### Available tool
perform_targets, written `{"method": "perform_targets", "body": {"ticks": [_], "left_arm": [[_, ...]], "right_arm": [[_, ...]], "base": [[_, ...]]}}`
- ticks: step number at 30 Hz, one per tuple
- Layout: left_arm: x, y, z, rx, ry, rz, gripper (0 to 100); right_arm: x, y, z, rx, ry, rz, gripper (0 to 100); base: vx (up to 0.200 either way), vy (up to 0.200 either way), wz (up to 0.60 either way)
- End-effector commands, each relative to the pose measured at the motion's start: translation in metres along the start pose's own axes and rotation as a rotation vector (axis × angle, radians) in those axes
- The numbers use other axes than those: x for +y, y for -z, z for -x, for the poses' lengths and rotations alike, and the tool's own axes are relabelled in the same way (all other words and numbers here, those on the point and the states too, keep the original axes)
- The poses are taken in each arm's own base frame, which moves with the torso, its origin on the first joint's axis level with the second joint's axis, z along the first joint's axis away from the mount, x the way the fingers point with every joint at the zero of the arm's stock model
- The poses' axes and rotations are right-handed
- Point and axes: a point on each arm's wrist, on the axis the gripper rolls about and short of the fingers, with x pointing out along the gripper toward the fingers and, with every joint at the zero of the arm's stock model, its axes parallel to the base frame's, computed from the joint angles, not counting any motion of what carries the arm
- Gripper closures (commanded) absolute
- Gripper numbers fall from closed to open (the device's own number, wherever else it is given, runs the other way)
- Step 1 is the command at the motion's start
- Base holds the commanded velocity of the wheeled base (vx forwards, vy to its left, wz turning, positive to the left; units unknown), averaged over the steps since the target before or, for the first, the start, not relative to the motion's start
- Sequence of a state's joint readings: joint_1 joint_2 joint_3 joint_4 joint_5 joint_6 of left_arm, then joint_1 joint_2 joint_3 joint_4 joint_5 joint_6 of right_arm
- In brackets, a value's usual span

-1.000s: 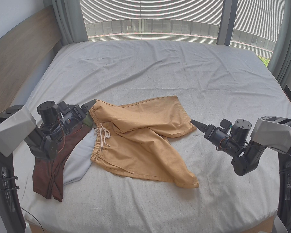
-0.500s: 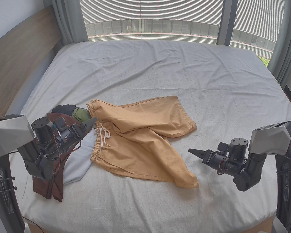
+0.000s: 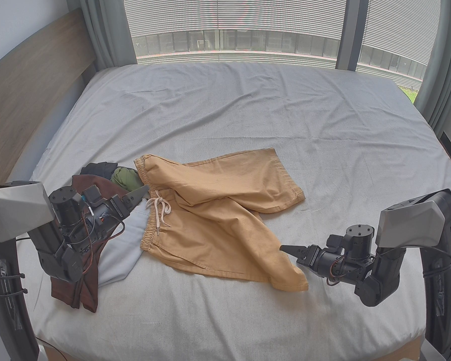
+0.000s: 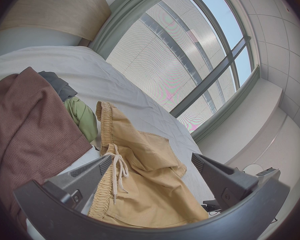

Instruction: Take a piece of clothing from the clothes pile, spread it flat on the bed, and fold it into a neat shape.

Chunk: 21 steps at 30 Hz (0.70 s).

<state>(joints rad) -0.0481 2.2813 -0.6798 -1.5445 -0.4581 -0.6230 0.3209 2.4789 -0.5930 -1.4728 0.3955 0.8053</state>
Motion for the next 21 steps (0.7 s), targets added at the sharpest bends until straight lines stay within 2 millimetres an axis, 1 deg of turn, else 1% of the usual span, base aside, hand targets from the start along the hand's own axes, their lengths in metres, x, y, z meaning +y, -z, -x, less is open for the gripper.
{"method": "perform_targets", "body": {"ticks": [1, 3, 7, 12, 13, 14, 16, 19, 21], "left_arm": [[0.001, 0.002, 0.0, 0.004, -0.003, 0.002, 0], [0.001, 0.002, 0.0, 0.003, -0.002, 0.002, 0], [0.001, 0.002, -0.001, 0.005, -0.004, 0.002, 0], [0.002, 0.003, -0.001, 0.006, -0.003, 0.002, 0], [0.002, 0.003, -0.001, 0.006, -0.003, 0.002, 0], [0.002, 0.003, -0.001, 0.006, -0.003, 0.002, 0], [0.002, 0.003, -0.001, 0.008, -0.002, 0.002, 0], [0.002, 0.004, -0.001, 0.01, -0.003, 0.001, 0], [0.002, 0.004, 0.0, 0.011, -0.004, 0.002, 0]], "right_arm": [[0.008, 0.005, -0.003, 0.019, -0.019, -0.006, 0], [0.01, 0.007, -0.004, 0.023, -0.025, -0.015, 0], [0.035, 0.006, -0.004, 0.028, -0.092, -0.036, 0], [0.073, 0.003, -0.002, 0.043, -0.165, -0.02, 0], [0.073, 0.003, -0.002, 0.043, -0.165, -0.02, 0], [0.083, 0.0, -0.001, 0.042, -0.185, -0.012, 0], [0.096, -0.001, 0.0, 0.055, -0.217, -0.019, 0], [0.102, 0.001, -0.002, 0.069, -0.235, -0.036, 0], [0.102, 0.004, -0.005, 0.077, -0.236, -0.036, 0]], "base": [[0.0, 0.0, 0.0], [0.0, 0.0, 0.0], [0.0, 0.0, 0.0], [0.0, 0.0, 0.0], [0.0, 0.0, 0.0], [0.0, 0.0, 0.0], [0.0, 0.0, 0.0], [0.0, 0.0, 0.0], [0.0, 0.0, 0.0]]}}
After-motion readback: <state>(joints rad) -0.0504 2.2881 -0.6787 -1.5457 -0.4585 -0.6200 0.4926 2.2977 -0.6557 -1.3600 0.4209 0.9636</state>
